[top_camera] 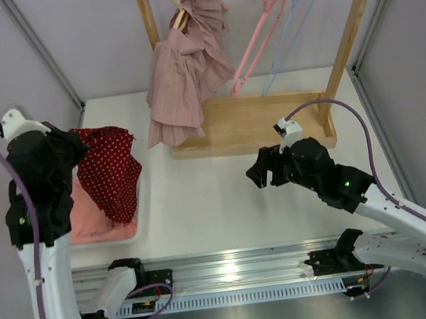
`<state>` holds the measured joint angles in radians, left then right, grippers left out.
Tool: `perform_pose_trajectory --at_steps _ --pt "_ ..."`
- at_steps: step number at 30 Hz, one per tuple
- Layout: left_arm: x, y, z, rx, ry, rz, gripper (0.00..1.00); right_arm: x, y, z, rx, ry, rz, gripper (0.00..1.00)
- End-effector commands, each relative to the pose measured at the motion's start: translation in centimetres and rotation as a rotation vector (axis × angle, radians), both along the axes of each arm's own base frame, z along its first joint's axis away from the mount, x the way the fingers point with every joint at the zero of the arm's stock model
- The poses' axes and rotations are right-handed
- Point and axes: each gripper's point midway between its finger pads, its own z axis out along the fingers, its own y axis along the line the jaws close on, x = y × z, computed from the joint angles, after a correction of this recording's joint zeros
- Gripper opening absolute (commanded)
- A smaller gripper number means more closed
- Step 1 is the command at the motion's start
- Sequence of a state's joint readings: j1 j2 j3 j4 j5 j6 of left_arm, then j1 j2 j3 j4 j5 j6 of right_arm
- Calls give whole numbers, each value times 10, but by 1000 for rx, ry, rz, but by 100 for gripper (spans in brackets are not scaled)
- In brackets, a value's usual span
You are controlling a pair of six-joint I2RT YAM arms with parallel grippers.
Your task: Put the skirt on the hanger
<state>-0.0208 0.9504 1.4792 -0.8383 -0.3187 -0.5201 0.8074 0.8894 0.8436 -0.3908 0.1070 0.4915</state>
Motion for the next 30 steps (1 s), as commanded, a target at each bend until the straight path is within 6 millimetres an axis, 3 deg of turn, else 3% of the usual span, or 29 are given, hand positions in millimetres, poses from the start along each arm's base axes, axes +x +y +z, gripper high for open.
perform_pose_trajectory --at_steps 1,6,7,10,13,17,20,23,24,26,27,29,30 --pt "-21 -25 21 21 -13 -178 0 11 4 41 36 -86 -4 76" --pt "-41 -63 66 36 -164 -389 0 17 6 53 28 -103 -15 76" --pt "-48 -87 73 17 -197 -523 0 18 7 55 33 -107 -15 76" --pt "-61 -133 92 -34 -276 -782 0 20 12 63 47 -111 -6 76" --pt "-77 -166 110 -88 -341 -958 0 20 12 69 58 -120 -5 76" --pt "-90 -187 132 -103 -409 -1052 0 20 8 74 57 -129 -23 76" --pt "-90 -207 134 -149 -401 -1120 0 20 3 78 56 -136 -35 76" --pt "-91 -234 124 -201 -372 -1179 0 16 0 83 69 -147 -35 76" --pt "-81 -242 106 -204 -325 -1156 0 15 -1 84 75 -148 -36 76" --pt "-85 -264 92 -222 -293 -1194 0 10 -2 80 80 -138 -27 76" --pt "-73 -272 61 -213 -223 -1163 0 7 -4 81 90 -137 -25 76" --pt "-68 -285 42 -249 -172 -1149 0 3 -5 69 86 -113 -20 76" --pt "-61 -289 13 -255 -107 -1125 0 0 -8 69 95 -115 -22 76"
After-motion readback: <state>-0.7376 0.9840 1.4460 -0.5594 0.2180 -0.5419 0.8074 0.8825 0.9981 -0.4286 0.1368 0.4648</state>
